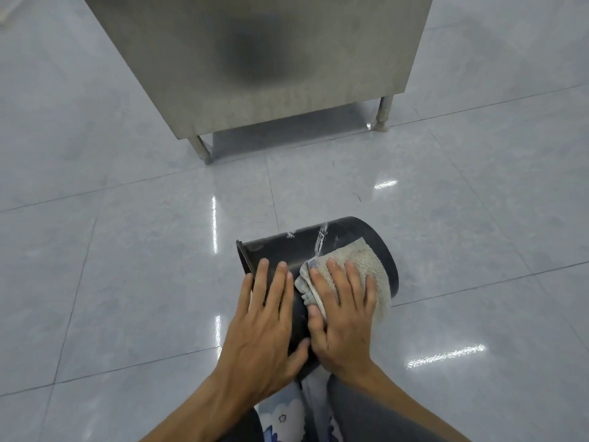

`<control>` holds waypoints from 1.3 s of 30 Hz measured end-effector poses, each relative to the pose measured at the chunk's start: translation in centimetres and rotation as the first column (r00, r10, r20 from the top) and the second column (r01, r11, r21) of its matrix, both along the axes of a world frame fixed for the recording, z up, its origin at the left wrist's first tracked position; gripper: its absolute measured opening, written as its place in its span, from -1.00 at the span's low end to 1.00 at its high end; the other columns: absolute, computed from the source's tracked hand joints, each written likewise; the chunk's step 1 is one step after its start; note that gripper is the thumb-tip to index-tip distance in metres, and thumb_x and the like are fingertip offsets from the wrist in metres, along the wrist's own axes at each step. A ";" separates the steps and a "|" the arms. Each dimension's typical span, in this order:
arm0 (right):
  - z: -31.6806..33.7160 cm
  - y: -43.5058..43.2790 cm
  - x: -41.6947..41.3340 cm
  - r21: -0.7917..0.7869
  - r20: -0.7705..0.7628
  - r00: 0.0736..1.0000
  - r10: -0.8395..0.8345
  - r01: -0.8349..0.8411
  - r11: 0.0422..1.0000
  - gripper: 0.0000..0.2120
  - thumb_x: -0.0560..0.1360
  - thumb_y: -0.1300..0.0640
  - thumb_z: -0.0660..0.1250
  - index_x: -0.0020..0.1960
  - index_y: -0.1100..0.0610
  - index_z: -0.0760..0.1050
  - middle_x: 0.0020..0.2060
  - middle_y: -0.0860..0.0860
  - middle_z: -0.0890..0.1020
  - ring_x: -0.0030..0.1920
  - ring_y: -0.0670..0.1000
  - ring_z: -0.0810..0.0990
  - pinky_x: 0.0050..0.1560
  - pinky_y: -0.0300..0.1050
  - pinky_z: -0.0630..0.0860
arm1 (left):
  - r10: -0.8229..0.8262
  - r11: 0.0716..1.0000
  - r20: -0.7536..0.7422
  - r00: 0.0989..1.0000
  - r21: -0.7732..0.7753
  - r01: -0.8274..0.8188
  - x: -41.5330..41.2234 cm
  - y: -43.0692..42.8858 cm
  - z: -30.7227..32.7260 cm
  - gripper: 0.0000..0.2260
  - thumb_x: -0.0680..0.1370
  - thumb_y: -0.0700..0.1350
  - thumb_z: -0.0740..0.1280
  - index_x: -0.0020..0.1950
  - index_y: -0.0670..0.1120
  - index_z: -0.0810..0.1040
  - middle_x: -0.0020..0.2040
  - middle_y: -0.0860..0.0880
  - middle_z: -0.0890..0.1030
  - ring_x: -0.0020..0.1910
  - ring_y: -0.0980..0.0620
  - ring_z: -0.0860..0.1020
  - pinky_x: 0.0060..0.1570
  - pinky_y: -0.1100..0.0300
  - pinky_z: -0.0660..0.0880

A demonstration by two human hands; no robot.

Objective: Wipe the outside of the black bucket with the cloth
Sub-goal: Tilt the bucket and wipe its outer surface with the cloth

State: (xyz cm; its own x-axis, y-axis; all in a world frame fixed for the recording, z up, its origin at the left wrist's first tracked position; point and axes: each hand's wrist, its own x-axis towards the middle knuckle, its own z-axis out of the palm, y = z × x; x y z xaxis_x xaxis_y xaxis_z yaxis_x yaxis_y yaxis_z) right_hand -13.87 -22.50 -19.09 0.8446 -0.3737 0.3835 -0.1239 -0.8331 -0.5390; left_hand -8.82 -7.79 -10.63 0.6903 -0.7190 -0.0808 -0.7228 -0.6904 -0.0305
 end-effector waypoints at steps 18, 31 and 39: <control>2.2 -7.8 6.8 -0.068 -0.327 0.945 -0.003 -0.021 0.997 -0.52 0.61 -0.29 0.04 0.45 -0.23 0.44 0.43 -0.08 0.51 0.50 0.08 0.34 0.50 0.32 0.06 | 0.022 0.997 0.009 1.000 0.077 -0.023 0.0 0.2 -1.2 0.12 0.28 0.42 0.27 0.55 -0.38 0.14 0.57 -0.40 0.09 0.58 -0.39 -0.01 0.50 -0.26 0.08; 2.4 -3.3 2.2 -0.069 -0.349 0.917 0.191 -0.229 0.971 -0.49 0.70 -0.20 -0.15 0.63 -0.22 0.11 0.61 -0.11 0.26 0.64 0.07 0.11 0.57 0.34 -0.03 | 0.013 1.000 -0.005 1.000 0.013 -0.013 -0.8 0.6 -1.9 0.07 0.36 0.47 0.16 0.56 -0.36 0.15 0.57 -0.39 0.08 0.58 -0.39 0.00 0.49 -0.27 0.04; 3.2 -8.1 9.7 -0.100 -0.486 0.873 0.028 -0.087 0.991 -0.51 0.69 -0.21 -0.09 0.52 -0.17 0.38 0.52 -0.11 0.42 0.59 0.10 0.19 0.56 0.32 -0.07 | 0.017 0.999 -0.009 1.000 0.036 -0.017 -0.7 0.6 -2.3 0.13 0.26 0.43 0.34 0.54 -0.35 0.20 0.57 -0.38 0.14 0.56 -0.40 0.05 0.51 -0.31 0.11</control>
